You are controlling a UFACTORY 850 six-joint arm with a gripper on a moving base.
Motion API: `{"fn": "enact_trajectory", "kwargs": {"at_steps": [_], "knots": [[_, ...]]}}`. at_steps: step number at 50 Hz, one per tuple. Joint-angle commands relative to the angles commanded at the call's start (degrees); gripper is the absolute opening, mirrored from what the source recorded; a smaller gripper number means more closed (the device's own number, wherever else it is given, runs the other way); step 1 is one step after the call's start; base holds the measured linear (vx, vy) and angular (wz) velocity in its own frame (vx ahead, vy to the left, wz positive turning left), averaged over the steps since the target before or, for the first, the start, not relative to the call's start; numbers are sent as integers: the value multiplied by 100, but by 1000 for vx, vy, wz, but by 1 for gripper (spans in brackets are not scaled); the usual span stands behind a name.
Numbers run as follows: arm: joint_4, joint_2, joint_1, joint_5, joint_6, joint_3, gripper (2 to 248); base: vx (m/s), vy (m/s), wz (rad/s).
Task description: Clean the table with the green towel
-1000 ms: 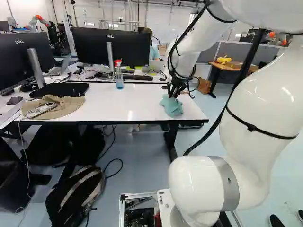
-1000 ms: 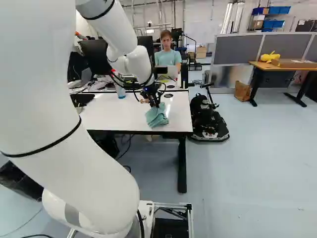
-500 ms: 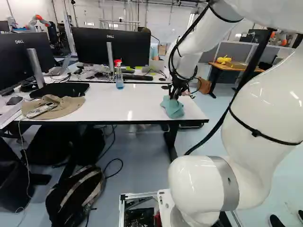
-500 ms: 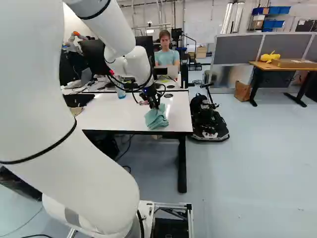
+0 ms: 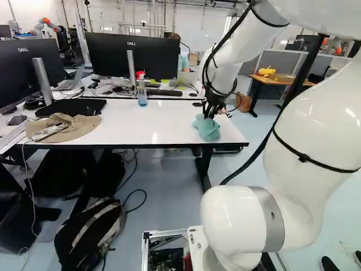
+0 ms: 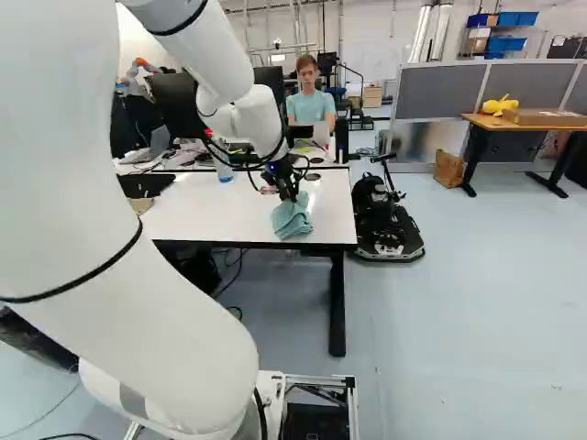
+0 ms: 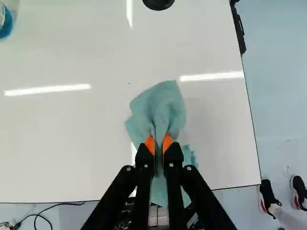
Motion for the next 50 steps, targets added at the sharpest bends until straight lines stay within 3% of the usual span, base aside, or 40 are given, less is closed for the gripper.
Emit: {"fn": "enact_trajectory", "kwargs": {"at_steps": [50], "knots": [[0,-352,-1061,0,0,-362,38,0,0,0]]}}
